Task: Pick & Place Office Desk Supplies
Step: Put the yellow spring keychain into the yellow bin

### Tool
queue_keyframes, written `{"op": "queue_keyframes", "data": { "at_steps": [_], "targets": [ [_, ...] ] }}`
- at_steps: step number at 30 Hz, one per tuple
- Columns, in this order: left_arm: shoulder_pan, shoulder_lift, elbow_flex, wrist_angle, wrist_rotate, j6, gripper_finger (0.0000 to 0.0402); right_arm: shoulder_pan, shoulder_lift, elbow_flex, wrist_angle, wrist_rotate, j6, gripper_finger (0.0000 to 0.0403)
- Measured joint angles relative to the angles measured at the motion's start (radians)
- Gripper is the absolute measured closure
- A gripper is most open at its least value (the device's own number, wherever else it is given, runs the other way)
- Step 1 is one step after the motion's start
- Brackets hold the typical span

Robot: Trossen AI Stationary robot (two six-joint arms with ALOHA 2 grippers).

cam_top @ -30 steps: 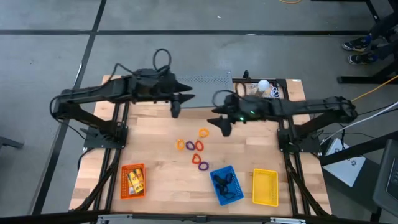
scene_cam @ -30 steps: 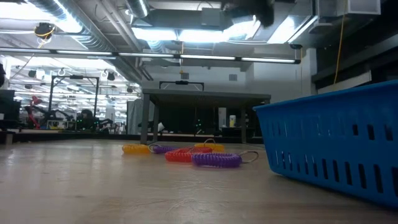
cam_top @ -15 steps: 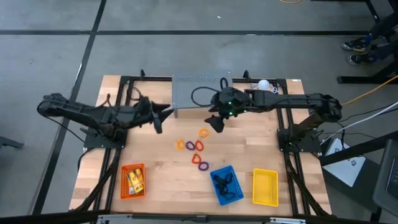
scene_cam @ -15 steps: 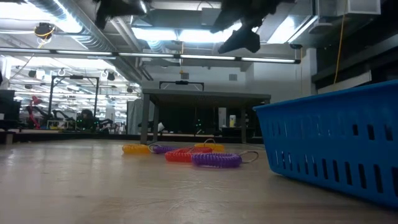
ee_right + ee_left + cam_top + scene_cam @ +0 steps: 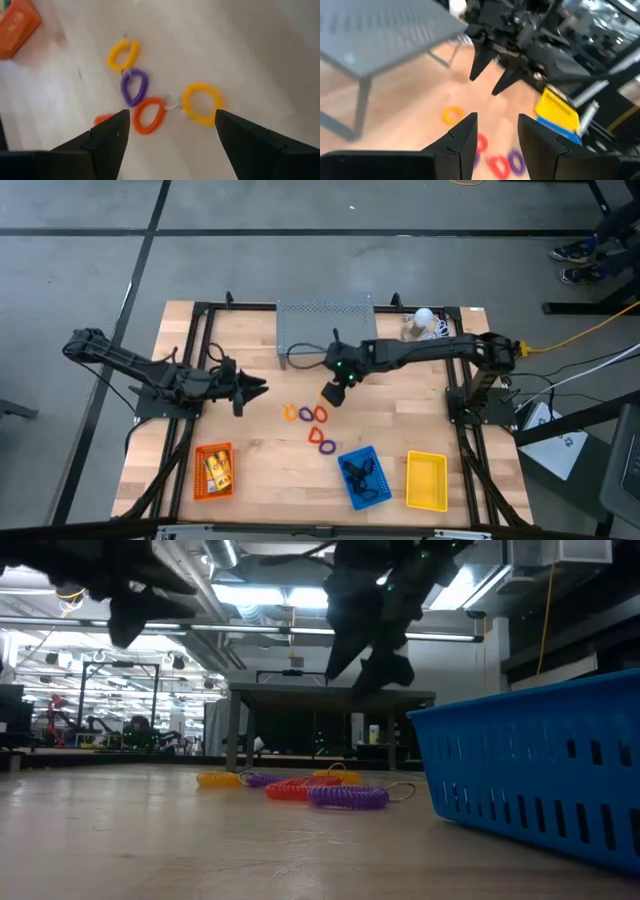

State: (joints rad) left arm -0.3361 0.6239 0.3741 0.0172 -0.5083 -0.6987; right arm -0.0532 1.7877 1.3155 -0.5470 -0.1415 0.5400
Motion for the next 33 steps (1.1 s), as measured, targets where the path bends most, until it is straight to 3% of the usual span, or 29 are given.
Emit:
{"op": "queue_keyframes", "data": {
  "at_steps": [5,7,19,26,33],
  "targets": [
    [-0.019,-0.016,-0.059,-0.019,0.084,-0.056,0.0268,0.045,0.030,0.000,-0.006,-0.004,0.112,0.0108],
    [-0.026,-0.016,-0.081,-0.015,0.105,-0.072,0.0268,0.058,0.041,0.000,-0.004,0.042,0.145,0.0108],
    [-0.033,-0.016,-0.097,-0.014,0.130,-0.023,0.0268,0.044,0.070,0.000,0.003,0.189,0.075,0.0109],
    [-0.033,-0.016,-0.097,-0.008,0.124,-0.019,0.0268,0.024,0.143,-0.001,0.009,0.083,0.024,0.0135],
    [-0.033,-0.016,-0.097,-0.006,0.104,-0.012,0.0268,0.024,0.172,-0.001,0.000,0.055,-0.002,0.0148]
  ]
}}
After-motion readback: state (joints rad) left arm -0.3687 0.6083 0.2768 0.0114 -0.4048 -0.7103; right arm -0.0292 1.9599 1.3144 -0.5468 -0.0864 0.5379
